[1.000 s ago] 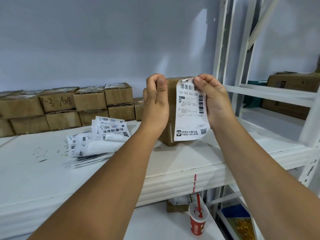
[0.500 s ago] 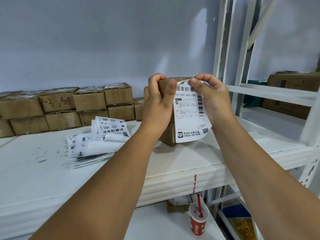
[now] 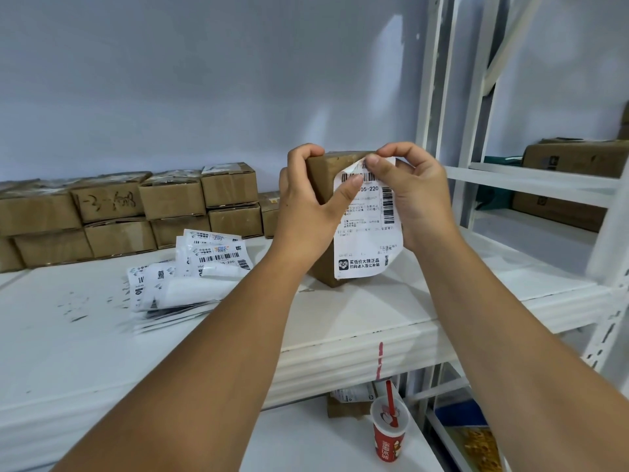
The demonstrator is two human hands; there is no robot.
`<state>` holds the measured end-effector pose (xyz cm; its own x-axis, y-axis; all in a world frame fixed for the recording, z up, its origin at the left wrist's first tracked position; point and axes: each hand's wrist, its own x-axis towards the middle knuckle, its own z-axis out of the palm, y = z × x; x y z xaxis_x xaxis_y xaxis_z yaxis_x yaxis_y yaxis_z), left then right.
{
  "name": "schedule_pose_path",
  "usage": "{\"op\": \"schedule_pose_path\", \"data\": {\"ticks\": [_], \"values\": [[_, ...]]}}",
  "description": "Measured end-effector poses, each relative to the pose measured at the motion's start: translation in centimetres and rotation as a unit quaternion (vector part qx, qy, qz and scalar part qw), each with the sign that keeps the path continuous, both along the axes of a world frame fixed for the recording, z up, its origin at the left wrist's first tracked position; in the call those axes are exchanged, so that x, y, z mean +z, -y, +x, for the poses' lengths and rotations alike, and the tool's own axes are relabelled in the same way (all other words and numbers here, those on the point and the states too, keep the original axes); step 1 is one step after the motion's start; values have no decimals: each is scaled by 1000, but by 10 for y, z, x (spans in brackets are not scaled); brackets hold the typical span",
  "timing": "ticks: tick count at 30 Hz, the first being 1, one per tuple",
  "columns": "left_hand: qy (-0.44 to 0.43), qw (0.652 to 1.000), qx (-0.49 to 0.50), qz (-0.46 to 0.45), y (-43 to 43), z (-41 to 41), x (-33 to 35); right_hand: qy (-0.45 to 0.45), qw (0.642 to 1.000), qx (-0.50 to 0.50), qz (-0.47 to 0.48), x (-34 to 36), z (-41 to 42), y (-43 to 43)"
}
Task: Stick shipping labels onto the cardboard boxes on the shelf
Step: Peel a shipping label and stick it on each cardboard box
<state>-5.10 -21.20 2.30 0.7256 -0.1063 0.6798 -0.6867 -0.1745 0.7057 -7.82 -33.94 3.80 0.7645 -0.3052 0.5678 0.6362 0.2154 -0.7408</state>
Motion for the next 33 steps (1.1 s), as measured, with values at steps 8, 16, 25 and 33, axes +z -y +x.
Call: {"op": "schedule_pose_path", "data": {"ticks": [8, 16, 25, 33], "values": [[0, 1000, -11, -10, 0, 1, 0, 0, 1000, -10, -5, 0, 0, -1], [-5, 1000, -3, -18, 0, -2, 0, 1, 1000, 17, -1, -1, 0, 0], [8, 1000, 0, -24, 1, 1, 0, 23, 1000, 14, -6, -2, 2, -1], [0, 1000, 7, -27, 3, 7, 0, 92, 955, -208, -189, -10, 11, -9]]}}
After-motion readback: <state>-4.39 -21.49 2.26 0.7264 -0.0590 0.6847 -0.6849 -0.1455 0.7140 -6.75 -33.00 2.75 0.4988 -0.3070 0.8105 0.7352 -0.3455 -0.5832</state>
